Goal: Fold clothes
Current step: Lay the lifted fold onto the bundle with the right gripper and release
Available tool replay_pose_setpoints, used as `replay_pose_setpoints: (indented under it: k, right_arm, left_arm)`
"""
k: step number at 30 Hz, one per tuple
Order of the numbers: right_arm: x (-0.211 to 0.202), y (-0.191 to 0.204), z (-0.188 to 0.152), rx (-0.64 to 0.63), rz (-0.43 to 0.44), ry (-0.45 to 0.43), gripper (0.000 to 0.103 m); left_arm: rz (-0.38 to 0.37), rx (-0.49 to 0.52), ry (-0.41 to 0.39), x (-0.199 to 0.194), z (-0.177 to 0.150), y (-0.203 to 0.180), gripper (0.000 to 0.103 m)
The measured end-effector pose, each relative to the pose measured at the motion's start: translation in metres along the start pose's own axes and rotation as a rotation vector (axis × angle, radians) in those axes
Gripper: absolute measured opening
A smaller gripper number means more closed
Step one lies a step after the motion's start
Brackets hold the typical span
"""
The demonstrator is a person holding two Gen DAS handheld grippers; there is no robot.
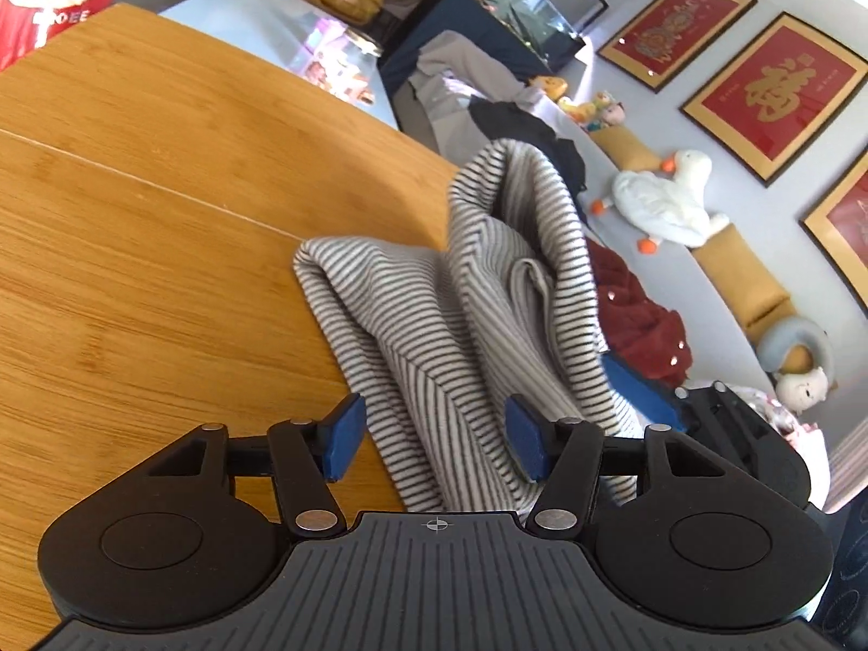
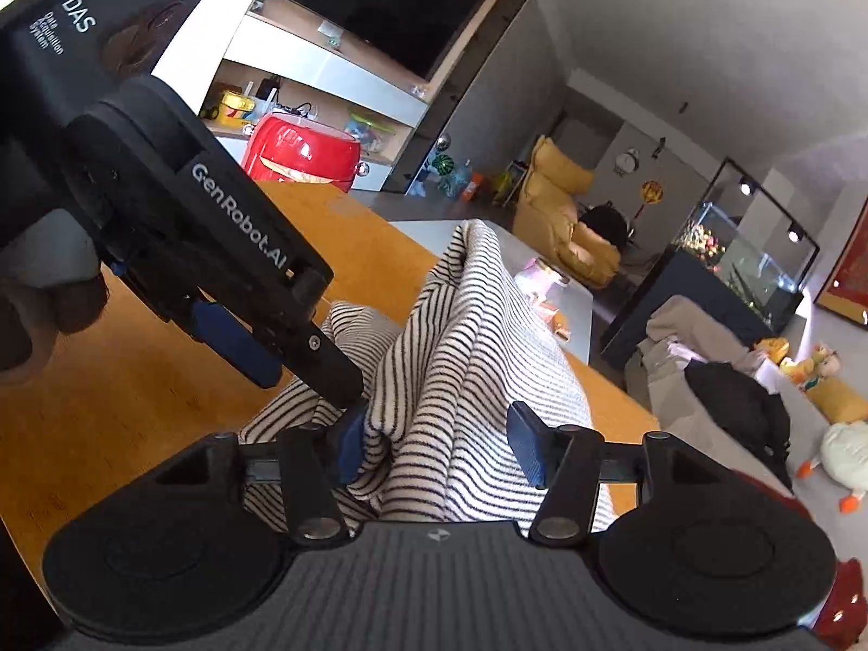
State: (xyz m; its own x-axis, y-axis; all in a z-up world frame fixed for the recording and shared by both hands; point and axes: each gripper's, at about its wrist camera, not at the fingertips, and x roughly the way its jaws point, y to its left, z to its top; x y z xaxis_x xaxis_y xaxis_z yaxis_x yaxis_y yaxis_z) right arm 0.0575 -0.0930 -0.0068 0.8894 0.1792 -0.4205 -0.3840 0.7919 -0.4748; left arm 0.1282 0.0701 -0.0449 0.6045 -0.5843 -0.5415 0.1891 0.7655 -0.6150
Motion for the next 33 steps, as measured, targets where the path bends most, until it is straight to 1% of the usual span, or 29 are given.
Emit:
replay_pose_setpoints:
  k: [1, 2, 3, 5, 6, 7, 9, 10, 13, 14, 15, 16, 18, 20, 23, 26, 27, 28, 30, 31, 33]
  right_arm:
    - [0.004, -0.001, -0.001, 0.002, -0.010, 0.001, 0.063]
    - [0.007, -0.002, -0.002, 0.001, -0.018, 0.001, 0.065]
    - [0.010, -0.004, -0.002, -0.003, -0.024, -0.001, 0.065]
    - [0.014, -0.007, -0.005, -0.015, -0.014, 0.002, 0.048]
    - [0.014, -0.008, -0.004, -0.019, -0.010, 0.004, 0.032]
    - [0.013, -0.014, 0.000, 0.005, 0.008, 0.001, 0.028]
    - [0.006, -0.032, 0.013, 0.112, 0.087, -0.010, 0.024]
    - [0.001, -0.043, 0.020, 0.180, 0.135, -0.024, 0.022]
    - [-0.014, -0.073, 0.037, 0.359, 0.328, -0.072, 0.022]
    - [-0.015, -0.078, 0.040, 0.396, 0.385, -0.076, 0.022]
    - [-0.014, -0.080, 0.040, 0.416, 0.425, -0.070, 0.022]
    - [-0.012, -0.082, 0.039, 0.429, 0.445, -0.062, 0.022]
    - [-0.005, -0.083, 0.032, 0.439, 0.432, -0.042, 0.022]
    - [0.004, -0.085, 0.024, 0.446, 0.400, -0.006, 0.023]
    - [0.008, -0.070, 0.014, 0.366, 0.371, 0.021, 0.023]
    - [0.006, -0.033, 0.013, 0.226, 0.323, 0.023, 0.027]
    - [0.004, -0.021, 0.012, 0.176, 0.295, 0.017, 0.031]
    - [0.001, -0.009, 0.012, 0.124, 0.262, 0.009, 0.035]
    - [-0.003, 0.013, 0.012, 0.033, 0.204, -0.005, 0.041]
    - [-0.003, 0.020, 0.011, 0.007, 0.187, -0.009, 0.044]
    - [-0.003, 0.026, 0.010, -0.026, 0.163, -0.016, 0.045]
  left_arm:
    - [0.000, -0.002, 0.008, 0.002, 0.000, 0.001, 0.054]
    - [-0.014, -0.015, 0.018, 0.004, -0.001, 0.003, 0.053]
    - [-0.026, -0.024, 0.025, 0.004, 0.000, 0.005, 0.053]
    - [-0.043, -0.017, 0.034, 0.005, -0.001, 0.004, 0.049]
    - [-0.056, -0.014, 0.040, 0.007, -0.002, 0.004, 0.048]
    - [-0.072, -0.018, 0.049, 0.009, -0.003, 0.004, 0.045]
    - [-0.101, -0.037, 0.067, 0.016, -0.005, 0.007, 0.044]
    - [-0.111, -0.045, 0.070, 0.019, -0.005, 0.009, 0.040]
    - [-0.128, -0.053, 0.074, 0.023, -0.004, 0.011, 0.040]
    - [-0.130, -0.051, 0.074, 0.024, -0.004, 0.011, 0.040]
    - [-0.132, -0.046, 0.075, 0.025, -0.004, 0.011, 0.040]
    - [-0.132, -0.041, 0.075, 0.025, -0.004, 0.011, 0.038]
    - [-0.131, -0.037, 0.073, 0.023, -0.004, 0.011, 0.038]
    - [-0.134, -0.051, 0.070, 0.019, -0.004, 0.015, 0.042]
    - [-0.126, -0.073, 0.056, 0.009, -0.002, 0.025, 0.045]
    - [-0.040, -0.055, -0.019, -0.012, 0.008, 0.030, 0.046]
    - [-0.020, -0.045, -0.052, -0.021, 0.013, 0.029, 0.046]
    - [-0.012, -0.032, -0.086, -0.031, 0.019, 0.026, 0.046]
    - [-0.008, 0.003, -0.157, -0.051, 0.030, 0.015, 0.049]
    - [-0.013, 0.030, -0.188, -0.059, 0.036, 0.007, 0.051]
    - [-0.042, 0.094, -0.242, -0.070, 0.046, -0.016, 0.056]
